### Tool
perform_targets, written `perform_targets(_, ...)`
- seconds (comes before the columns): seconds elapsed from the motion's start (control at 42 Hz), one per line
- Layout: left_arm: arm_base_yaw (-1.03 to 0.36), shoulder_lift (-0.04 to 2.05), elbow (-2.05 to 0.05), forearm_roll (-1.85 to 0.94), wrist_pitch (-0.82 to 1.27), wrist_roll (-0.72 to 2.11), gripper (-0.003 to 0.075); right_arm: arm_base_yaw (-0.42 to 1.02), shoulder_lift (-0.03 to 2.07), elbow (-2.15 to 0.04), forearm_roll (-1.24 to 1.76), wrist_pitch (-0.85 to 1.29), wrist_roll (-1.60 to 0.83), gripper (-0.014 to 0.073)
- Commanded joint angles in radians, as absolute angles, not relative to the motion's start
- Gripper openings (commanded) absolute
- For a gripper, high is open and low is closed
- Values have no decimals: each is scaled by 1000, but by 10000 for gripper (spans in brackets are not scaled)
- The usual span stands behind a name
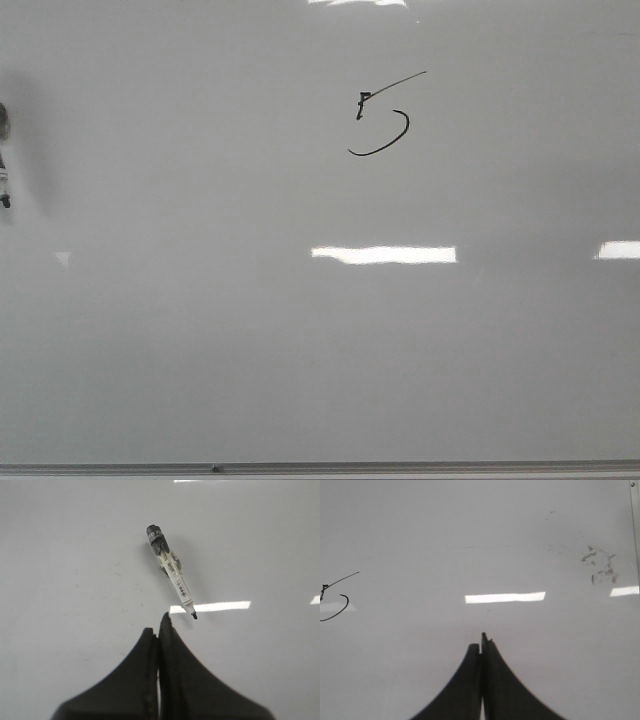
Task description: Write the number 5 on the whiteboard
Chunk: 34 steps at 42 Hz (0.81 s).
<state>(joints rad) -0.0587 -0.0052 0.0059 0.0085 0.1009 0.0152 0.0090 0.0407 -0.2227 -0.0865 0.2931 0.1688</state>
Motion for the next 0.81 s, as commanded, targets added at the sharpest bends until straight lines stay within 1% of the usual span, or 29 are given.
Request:
perform_targets(0.0,-68,-22,13,0,19,16,-20,-4,15,-180,-86,124,149,-65)
perform_targets(0.143,-68,-22,13,0,19,16,-20,-4,-30,-104,-86,73,149,-69)
perform_targets(0.429,-68,-22,13,0,19,16,-20,6,-29,14,-86,-88,149,-69)
perform_targets(0.786,-68,-20,13,0,19,16,-20,20,-29,11,-86,-78,149,-69)
